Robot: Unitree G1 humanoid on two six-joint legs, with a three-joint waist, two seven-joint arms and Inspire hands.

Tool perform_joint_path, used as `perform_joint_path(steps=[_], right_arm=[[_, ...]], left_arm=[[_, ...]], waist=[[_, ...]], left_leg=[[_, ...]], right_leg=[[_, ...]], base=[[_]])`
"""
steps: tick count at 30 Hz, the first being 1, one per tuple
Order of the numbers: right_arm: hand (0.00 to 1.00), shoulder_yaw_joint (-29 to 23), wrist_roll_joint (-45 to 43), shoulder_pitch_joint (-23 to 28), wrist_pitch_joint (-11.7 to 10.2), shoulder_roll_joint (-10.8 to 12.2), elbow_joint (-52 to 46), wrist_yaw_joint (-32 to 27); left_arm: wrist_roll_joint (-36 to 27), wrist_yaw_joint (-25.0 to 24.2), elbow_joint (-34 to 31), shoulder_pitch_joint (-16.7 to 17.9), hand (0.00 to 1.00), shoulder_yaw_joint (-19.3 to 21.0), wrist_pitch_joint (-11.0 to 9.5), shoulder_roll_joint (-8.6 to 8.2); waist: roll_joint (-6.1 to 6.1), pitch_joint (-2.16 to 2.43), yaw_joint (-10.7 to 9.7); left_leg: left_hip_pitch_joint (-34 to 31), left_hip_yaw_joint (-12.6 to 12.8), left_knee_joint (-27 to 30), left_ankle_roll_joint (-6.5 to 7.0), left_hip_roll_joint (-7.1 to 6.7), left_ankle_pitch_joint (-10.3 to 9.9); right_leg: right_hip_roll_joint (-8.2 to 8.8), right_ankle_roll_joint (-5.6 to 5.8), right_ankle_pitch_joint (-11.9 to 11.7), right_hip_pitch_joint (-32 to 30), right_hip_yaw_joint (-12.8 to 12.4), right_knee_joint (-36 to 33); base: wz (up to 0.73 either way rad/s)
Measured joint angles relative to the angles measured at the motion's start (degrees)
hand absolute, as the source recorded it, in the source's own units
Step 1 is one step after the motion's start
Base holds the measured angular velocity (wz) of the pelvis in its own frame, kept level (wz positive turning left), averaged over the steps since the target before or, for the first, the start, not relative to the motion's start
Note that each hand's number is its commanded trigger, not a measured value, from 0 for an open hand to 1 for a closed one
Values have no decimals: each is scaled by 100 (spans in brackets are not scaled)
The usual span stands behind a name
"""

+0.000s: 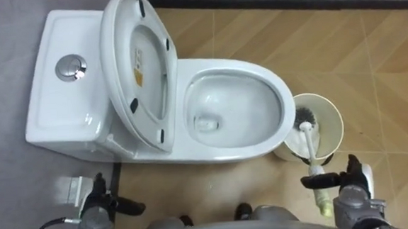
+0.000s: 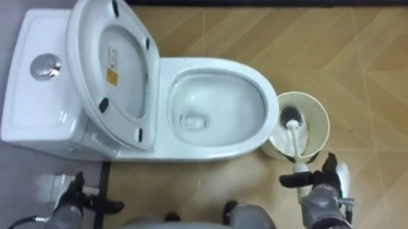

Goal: Brush toilet

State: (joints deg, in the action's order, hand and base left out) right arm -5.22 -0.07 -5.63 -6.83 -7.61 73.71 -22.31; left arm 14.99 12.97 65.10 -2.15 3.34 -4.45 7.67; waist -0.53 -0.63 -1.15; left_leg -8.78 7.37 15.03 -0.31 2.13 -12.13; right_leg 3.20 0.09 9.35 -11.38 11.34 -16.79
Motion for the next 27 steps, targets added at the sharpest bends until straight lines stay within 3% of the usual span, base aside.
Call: perform_joint_path(steps=[3,7,11,16,22,27], right_arm=[[0,81,134,-121,-54,-25,64,-86],[0,286,381,-302,-72,-116,212,-85],[0,408,828,-618,-58,-243,408,-25],[0,442,1531,-964,30,-479,518,-6],[0,524,2181,-1249,109,-807,541,-39],[0,671,2521,-1501,281,-1047,508,-7]], left_arm=[[-188,34,-1,-217,0,-174,-132,-15],[-207,12,-3,-547,0,-486,-219,-78],[-517,-14,-518,-672,0,-792,-208,-168],[-943,-14,-1128,-679,0,-1143,-211,-163],[-1214,-5,-1763,-735,0,-1312,-207,-123],[-1323,8,-1885,-1078,0,-1523,-208,-84]], waist=[[-15,-26,3],[32,-117,1],[22,-140,17],[24,-156,121],[0,-194,180],[-47,-234,208]], left_leg=[[-488,-24,340,10,-24,-6],[-1292,-209,991,134,-65,-89],[-2199,-333,1597,209,-120,-151],[-2908,-371,1944,238,-224,-104],[-3957,-406,2610,289,-206,-140],[-4695,-421,3125,270,-250,-214]], right_leg=[[68,-34,21,-415,1,-241],[201,-92,138,-1106,106,-795],[397,-90,305,-1998,114,-1516],[563,-56,333,-2720,119,-1970],[646,-180,370,-3704,122,-2582],[780,-270,532,-4437,137,-3179]], base=[[9],[17],[22],[11],[5],[11]])
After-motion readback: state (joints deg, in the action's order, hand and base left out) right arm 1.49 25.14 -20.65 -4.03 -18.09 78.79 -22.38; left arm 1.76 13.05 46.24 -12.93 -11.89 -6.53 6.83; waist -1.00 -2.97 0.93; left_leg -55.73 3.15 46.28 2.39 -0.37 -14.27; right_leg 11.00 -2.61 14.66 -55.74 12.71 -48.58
